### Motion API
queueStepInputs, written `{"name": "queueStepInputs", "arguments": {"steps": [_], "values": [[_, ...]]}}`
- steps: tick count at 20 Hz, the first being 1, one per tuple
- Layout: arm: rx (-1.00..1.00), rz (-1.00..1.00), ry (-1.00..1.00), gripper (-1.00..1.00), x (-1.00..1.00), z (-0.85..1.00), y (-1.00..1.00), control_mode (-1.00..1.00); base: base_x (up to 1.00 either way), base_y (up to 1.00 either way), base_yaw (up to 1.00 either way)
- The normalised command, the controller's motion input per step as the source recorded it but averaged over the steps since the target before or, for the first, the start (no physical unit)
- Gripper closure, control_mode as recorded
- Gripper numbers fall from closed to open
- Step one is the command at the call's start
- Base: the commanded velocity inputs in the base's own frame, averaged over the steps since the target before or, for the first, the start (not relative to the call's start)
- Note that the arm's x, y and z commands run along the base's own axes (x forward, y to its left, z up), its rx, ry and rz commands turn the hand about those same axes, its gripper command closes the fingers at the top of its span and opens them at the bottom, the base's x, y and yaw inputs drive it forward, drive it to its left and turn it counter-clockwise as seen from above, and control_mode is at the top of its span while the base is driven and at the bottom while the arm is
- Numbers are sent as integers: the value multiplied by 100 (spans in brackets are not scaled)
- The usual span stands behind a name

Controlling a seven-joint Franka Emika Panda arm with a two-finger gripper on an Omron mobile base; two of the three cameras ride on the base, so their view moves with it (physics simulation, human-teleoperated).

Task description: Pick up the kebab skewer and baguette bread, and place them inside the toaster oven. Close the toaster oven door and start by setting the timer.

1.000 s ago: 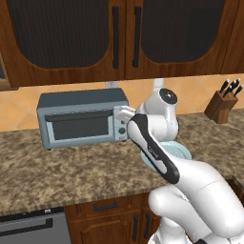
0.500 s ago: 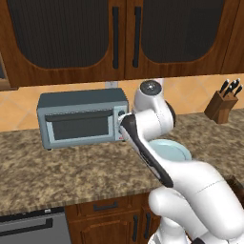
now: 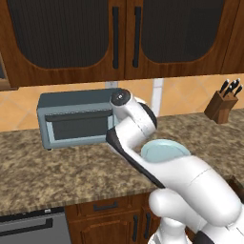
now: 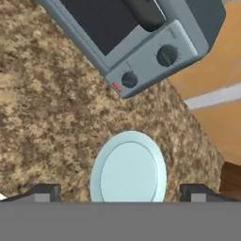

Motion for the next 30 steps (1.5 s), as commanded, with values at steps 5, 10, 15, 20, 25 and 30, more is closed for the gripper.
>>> {"name": "queueStepInputs", "arguments": {"steps": [5,10,15,20,25,30], "values": [[-23,43,26,-100,61,-31,-4,-100,0,0,0],[-27,35,18,-100,76,-59,-2,-100,0,0,0],[-37,21,0,-100,40,-22,1,-100,0,0,0],[-29,23,0,-100,19,-17,0,-100,0,0,0],[-12,16,0,-100,0,-25,0,-100,0,0,0],[-6,20,-2,-100,1,-41,-7,-100,0,0,0]]}}
